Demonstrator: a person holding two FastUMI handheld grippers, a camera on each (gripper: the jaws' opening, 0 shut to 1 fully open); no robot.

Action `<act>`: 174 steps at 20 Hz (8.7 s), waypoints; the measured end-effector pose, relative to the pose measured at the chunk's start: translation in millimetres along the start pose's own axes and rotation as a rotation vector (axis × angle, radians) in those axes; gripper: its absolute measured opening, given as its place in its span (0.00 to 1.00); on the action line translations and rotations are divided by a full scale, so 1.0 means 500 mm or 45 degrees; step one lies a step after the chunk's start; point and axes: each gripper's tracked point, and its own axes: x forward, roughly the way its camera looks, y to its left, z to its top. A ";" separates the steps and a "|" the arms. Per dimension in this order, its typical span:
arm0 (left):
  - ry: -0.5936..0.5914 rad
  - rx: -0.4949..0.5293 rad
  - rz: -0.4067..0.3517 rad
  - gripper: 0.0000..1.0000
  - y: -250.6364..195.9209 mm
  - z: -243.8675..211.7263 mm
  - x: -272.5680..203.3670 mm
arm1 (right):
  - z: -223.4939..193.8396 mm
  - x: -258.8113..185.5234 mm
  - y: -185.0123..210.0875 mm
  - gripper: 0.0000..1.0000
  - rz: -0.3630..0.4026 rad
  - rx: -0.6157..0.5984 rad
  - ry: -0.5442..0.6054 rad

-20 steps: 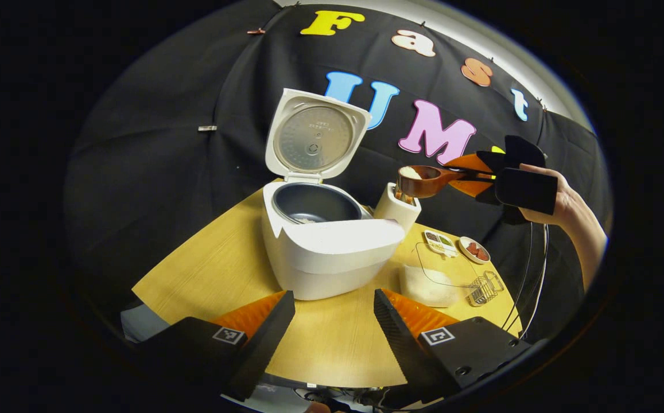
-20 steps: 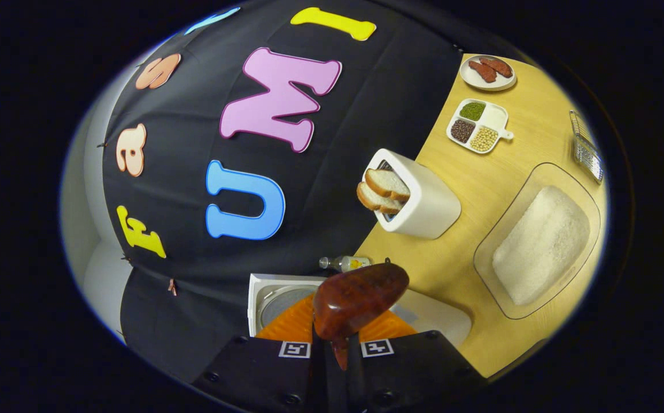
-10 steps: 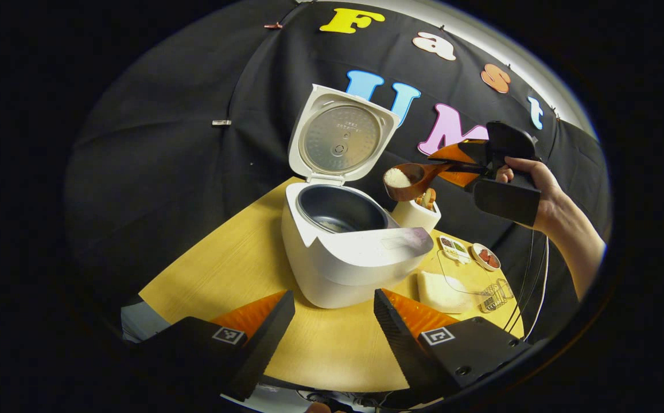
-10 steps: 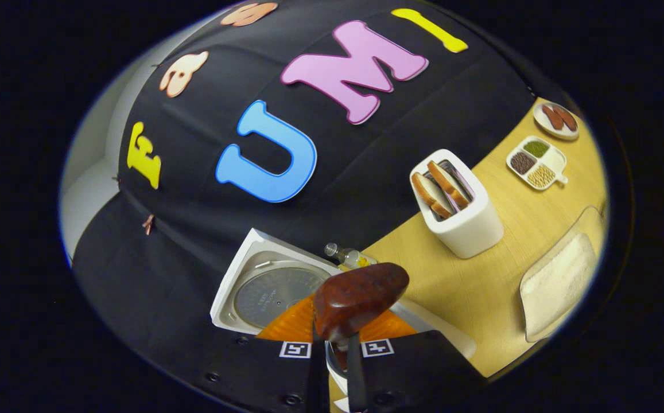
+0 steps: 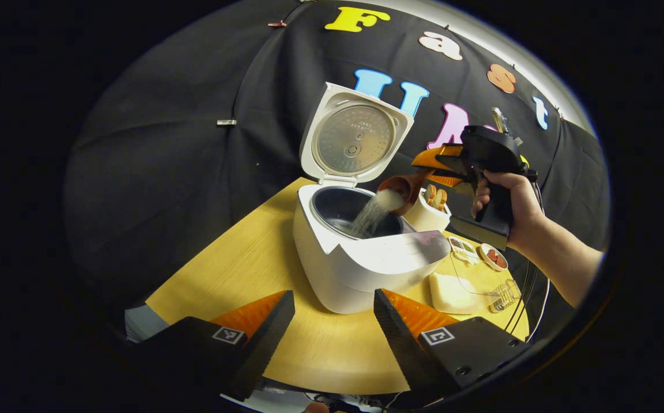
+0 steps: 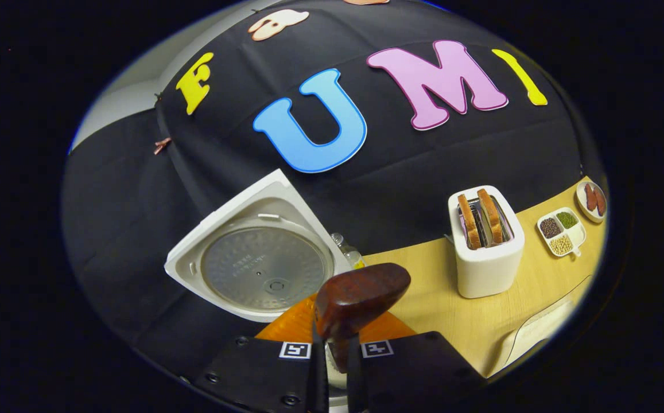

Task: Close the left gripper, press the button to open the rice cooker; take a wooden spoon from the chopstick holder with the right hand, scoop a spoonful of rice and pour it into the rice cooker, then put the wooden spoon back into the chopstick holder.

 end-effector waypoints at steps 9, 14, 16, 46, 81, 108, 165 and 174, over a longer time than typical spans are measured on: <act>0.041 -0.052 0.017 0.96 -0.008 -0.037 0.005 | -0.050 0.007 0.021 0.17 0.131 -0.210 0.049; 0.041 -0.045 0.021 0.96 -0.018 -0.040 0.012 | -0.072 -0.019 0.051 0.17 0.254 -0.362 0.057; 0.038 -0.063 0.015 0.96 -0.026 -0.041 0.016 | -0.093 -0.027 0.067 0.16 0.317 -0.448 0.077; -0.051 -0.136 0.043 0.96 -0.091 -0.044 -0.004 | -0.071 -0.090 0.089 0.17 0.393 -0.739 0.047; -0.122 0.152 0.043 0.96 -0.433 0.083 0.053 | 0.128 -0.577 -0.970 0.17 -0.657 0.136 -0.157; -0.497 0.286 0.164 0.95 -0.394 0.450 0.007 | 0.116 -0.792 -0.917 0.98 -0.866 -0.149 -0.242; 0.170 0.070 0.499 0.99 -0.185 0.199 0.292 | 0.053 -0.816 -0.859 0.99 -0.697 -0.255 -0.138; 0.115 0.120 0.520 1.00 -0.201 0.158 0.318 | 0.035 -0.806 -0.889 0.99 -0.603 -0.259 -0.079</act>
